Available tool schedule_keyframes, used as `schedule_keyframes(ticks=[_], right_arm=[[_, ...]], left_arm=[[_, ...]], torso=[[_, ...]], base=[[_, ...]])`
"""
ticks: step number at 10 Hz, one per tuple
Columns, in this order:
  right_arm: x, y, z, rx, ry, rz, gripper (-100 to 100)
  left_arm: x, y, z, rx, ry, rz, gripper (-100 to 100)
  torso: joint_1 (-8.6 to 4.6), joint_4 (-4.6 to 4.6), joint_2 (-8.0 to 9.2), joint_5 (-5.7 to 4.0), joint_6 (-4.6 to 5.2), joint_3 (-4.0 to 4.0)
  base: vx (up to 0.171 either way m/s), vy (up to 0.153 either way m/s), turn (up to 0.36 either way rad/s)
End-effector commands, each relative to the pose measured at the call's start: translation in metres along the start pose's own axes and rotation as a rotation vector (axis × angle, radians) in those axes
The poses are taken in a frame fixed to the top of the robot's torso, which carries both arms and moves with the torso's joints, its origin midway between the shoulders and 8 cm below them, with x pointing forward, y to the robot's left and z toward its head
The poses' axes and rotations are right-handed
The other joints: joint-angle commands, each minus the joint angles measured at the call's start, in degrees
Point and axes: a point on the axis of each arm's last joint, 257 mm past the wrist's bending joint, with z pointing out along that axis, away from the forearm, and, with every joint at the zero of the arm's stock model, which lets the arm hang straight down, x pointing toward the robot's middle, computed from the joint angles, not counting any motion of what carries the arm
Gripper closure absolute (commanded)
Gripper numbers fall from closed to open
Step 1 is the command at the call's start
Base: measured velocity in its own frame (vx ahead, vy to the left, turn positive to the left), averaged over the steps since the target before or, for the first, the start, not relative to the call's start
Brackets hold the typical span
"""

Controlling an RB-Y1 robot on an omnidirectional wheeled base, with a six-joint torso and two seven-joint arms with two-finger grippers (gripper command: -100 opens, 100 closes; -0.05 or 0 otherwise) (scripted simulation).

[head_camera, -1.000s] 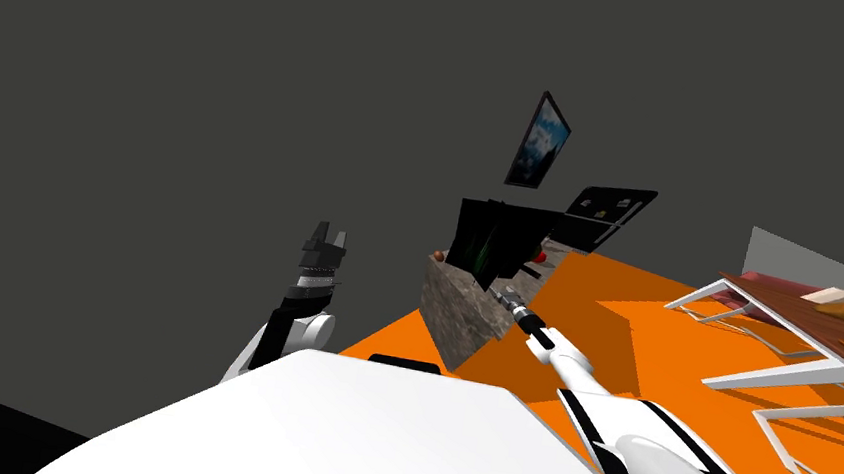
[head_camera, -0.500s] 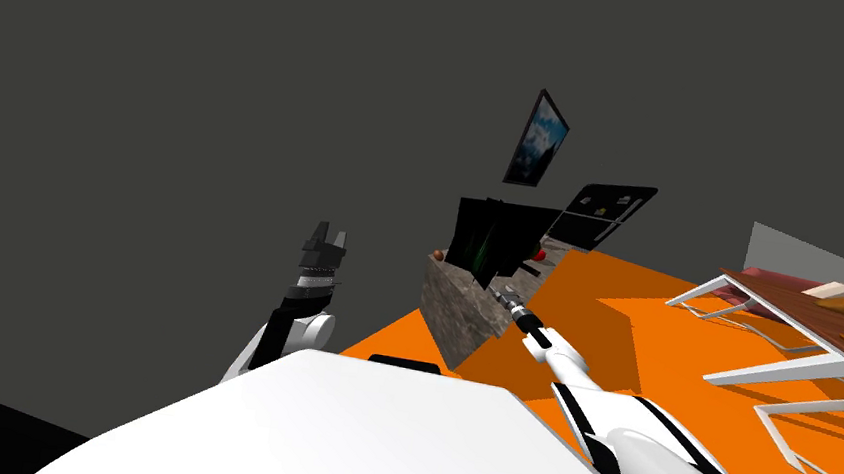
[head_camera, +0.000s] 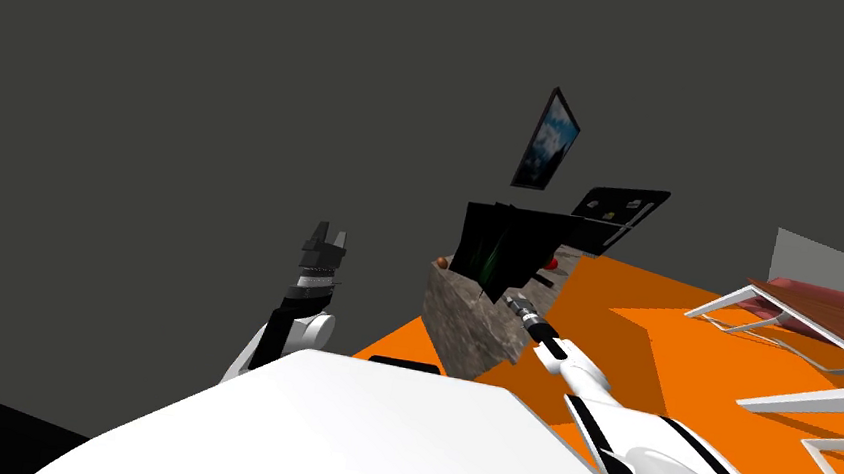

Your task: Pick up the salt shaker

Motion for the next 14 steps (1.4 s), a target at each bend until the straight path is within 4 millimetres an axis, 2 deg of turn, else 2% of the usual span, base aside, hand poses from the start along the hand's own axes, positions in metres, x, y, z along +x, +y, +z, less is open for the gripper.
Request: schedule_keyframes(ticks=[1,2,3,4,7,8,12,13,14], right_arm=[[0.001,-0.006,-0.004,0.013,0.005,0.007,-100],[0.0,-0.003,-0.003,0.007,0.001,0.004,-100],[0.0,-0.004,-0.003,0.009,0.003,0.006,0],[0.008,0.0,-0.004,0.023,0.006,0.02,-100],[0.015,0.006,-0.004,0.026,0.01,0.032,-100],[0.015,0.007,-0.004,0.024,0.01,0.032,100],[0.016,0.007,-0.004,0.024,0.01,0.034,100],[0.016,0.007,-0.004,0.024,0.01,0.034,0],[0.006,-0.001,-0.003,0.02,0.005,0.017,100]], left_arm=[[0.0,0.0,0.0,0.0,0.0,0.0,0],[0.0,0.0,0.0,0.0,0.0,0.0,0],[0.0,0.0,0.0,0.0,0.0,0.0,0],[0.0,0.0,0.0,0.0,0.0,0.0,0],[0.0,0.0,0.0,0.0,0.0,0.0,0],[0.0,0.0,0.0,0.0,0.0,0.0,0],[0.0,0.0,0.0,0.0,0.0,0.0,0],[0.0,0.0,0.0,0.0,0.0,0.0,0],[0.0,0.0,0.0,0.0,0.0,0.0,0]], torso=[[0.0,0.0,0.0,0.0,0.0,0.0],[-0.02,0.04,0.18,-0.01,0.01,0.1],[-0.02,0.07,0.34,-0.01,0.01,0.19],[-0.01,0.1,0.44,-0.01,0.01,0.25],[-0.9,0.04,-0.17,-0.16,-0.08,-0.08],[-0.86,0.02,-0.28,-0.16,-0.06,-0.15],[-0.76,-0.01,-0.37,-0.11,-0.09,-0.21],[-0.74,0.0,-0.38,-0.1,-0.09,-0.21],[-0.73,0.0,-0.38,-0.1,-0.09,-0.21]], base=[[0.069,-0.002,0.012],[0.024,-0.003,0.001],[0.006,0.0,0.002],[0.058,-0.101,0.038],[0.061,-0.119,0.047],[-0.003,-0.002,0.013],[0.0,-0.001,-0.004],[0.0,0.0,0.0],[-0.035,0.105,-0.05]])
